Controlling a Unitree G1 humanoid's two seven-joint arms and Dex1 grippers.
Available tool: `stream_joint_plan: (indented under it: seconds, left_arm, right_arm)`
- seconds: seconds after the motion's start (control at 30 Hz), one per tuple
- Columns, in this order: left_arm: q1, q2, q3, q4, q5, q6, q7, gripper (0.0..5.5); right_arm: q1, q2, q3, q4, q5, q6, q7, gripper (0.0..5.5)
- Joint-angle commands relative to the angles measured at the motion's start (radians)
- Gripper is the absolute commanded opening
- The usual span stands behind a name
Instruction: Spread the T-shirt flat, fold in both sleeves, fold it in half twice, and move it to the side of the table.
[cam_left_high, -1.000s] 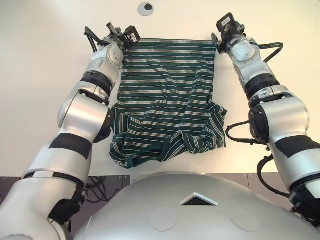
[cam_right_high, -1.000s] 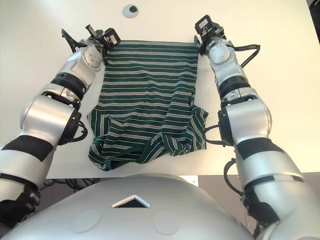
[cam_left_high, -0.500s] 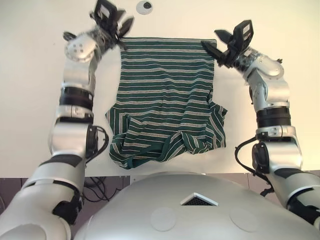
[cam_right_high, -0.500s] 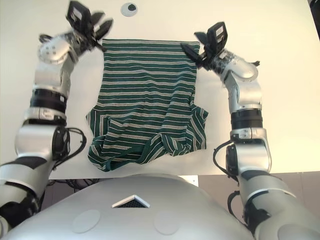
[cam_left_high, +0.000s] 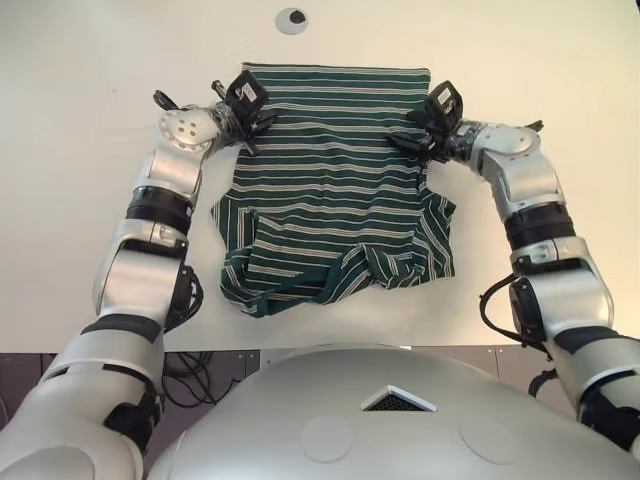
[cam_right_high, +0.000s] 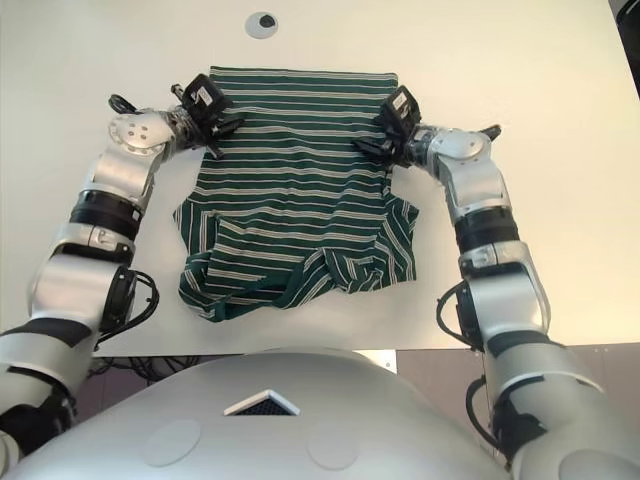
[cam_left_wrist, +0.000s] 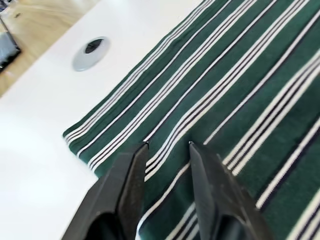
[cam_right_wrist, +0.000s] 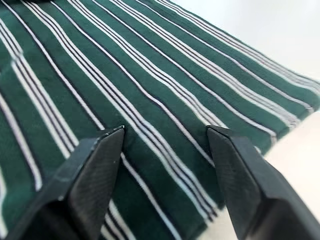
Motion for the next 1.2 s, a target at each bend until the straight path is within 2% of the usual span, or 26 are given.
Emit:
stream_joint_plan:
  seconds: [0.03, 0.13, 0.3, 0.37, 0.47, 0.57, 0.67, 0.73, 0.8, 0.9, 0.97, 1.2]
  left_arm:
    - [-0.098, -0.051, -0.066, 0.267, 0.121, 0.001, 0.124, 1.47]
    - [-0.201, -0.080, -0.046, 0.364, 0.131, -0.006, 0.212, 1.47]
    - [-0.267, -0.099, 0.016, 0.399, 0.107, -0.059, 0.246, 1.47]
    - [-0.264, -0.097, 0.071, 0.375, 0.057, -0.099, 0.200, 1.47]
    - [-0.207, -0.063, 0.137, 0.278, -0.031, -0.125, 0.029, 1.47]
    - [-0.069, 0.016, 0.158, 0.016, -0.090, -0.074, -0.121, 1.47]
    - [0.189, 0.148, 0.183, -0.516, -0.225, 0.139, -0.313, 1.47]
    - [0.413, 0.278, 0.171, -0.869, -0.350, 0.298, -0.455, 1.47]
    - [0.596, 0.377, 0.194, -1.112, -0.503, 0.435, -0.546, 1.47]
    - [0.737, 0.445, 0.291, -1.288, -0.683, 0.587, -0.590, 1.47]
    - [0.793, 0.472, 0.335, -1.377, -0.755, 0.649, -0.589, 1.47]
    - [0.888, 0.512, 0.361, -1.505, -0.806, 0.735, -0.524, 1.47]
  right_arm:
    - [-0.125, 0.064, 0.027, 0.340, -0.120, -0.117, -0.183, 2.99]
    - [-0.242, 0.105, 0.004, 0.467, -0.128, -0.196, -0.273, 2.99]
    - [-0.298, 0.104, -0.059, 0.519, -0.112, -0.260, -0.282, 2.99]
    - [-0.287, 0.079, -0.096, 0.489, -0.083, -0.293, -0.232, 2.99]
    - [-0.216, 0.034, -0.148, 0.333, -0.010, -0.287, -0.061, 2.99]
    - [-0.051, -0.026, -0.168, -0.033, 0.073, -0.136, 0.077, 2.99]
    - [0.194, -0.126, -0.184, -0.551, 0.231, 0.163, 0.177, 2.99]
    - [0.374, -0.192, -0.183, -0.824, 0.340, 0.327, 0.216, 2.99]
    - [0.543, -0.235, -0.211, -1.027, 0.448, 0.448, 0.224, 2.99]
    - [0.674, -0.273, -0.262, -1.205, 0.593, 0.574, 0.231, 2.99]
    - [0.725, -0.300, -0.237, -1.277, 0.594, 0.600, 0.237, 2.99]
    - [0.802, -0.382, -0.159, -1.380, 0.573, 0.664, 0.231, 2.99]
